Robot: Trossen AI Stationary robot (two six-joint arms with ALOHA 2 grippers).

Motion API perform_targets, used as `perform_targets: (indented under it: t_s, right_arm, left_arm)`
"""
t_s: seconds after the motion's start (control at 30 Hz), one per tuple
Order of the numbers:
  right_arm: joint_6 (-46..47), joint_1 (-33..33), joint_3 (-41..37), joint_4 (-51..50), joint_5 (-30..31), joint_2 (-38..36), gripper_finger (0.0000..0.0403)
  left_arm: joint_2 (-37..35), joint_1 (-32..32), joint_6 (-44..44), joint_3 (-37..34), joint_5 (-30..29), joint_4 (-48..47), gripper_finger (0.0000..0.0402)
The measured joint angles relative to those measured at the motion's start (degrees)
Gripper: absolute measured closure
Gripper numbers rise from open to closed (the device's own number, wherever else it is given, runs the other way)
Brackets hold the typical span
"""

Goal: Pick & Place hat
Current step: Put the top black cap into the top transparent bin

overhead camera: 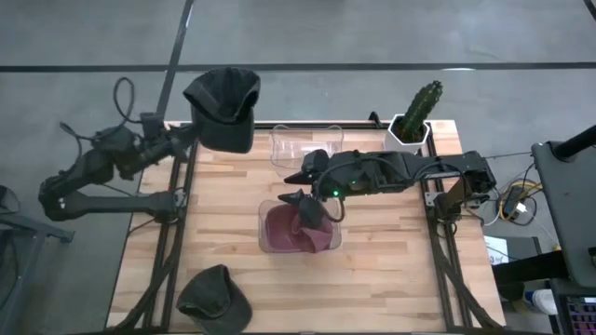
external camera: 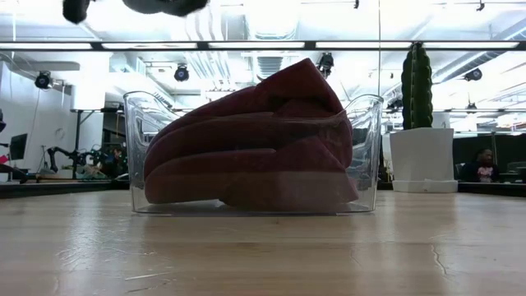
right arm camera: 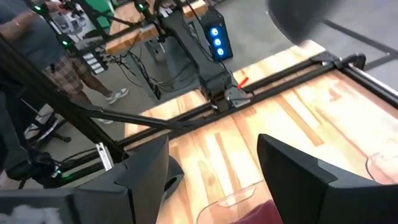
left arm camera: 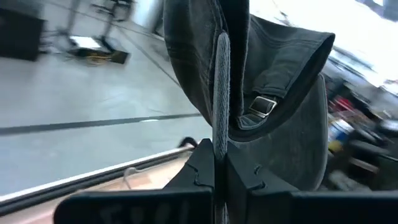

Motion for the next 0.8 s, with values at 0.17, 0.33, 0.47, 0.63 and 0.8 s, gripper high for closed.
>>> perform_targets:
  t_s: [0.17, 0.33, 0.47, 0.63, 0.8]
  right_arm:
    - [-0.34, 0.32, -0.14, -0.80, -1.78, -0.24, 0.0166]
    - [-0.34, 0.54, 0.78, -2.83, -2.23, -2.26, 0.0172]
    - [-0.54, 0.49, 3.07, -5.08, -3.42, -3.49, 0.0179]
    - [-1.62, -0.04, 6.50, -10.58, -4.59, -3.42, 0.0179]
    - [-0.67, -1.24, 7.03, -13.38, -6.46, -2.99, 0.0179]
  left_arm:
    - [2.42, -0.03, 1.80, 4.98, 10.32, -7.52, 0.0395]
    - [5.73, 0.02, 2.05, 8.58, 19.32, -17.21, 0.0395]
    - [8.96, -0.03, 2.76, 10.76, 28.19, -23.77, 0.0395]
    - [12.49, -0.03, 3.21, 11.03, 41.26, -24.30, 0.0395]
    - [16.61, -0.05, 4.73, 10.86, 49.54, -24.84, 0.0395]
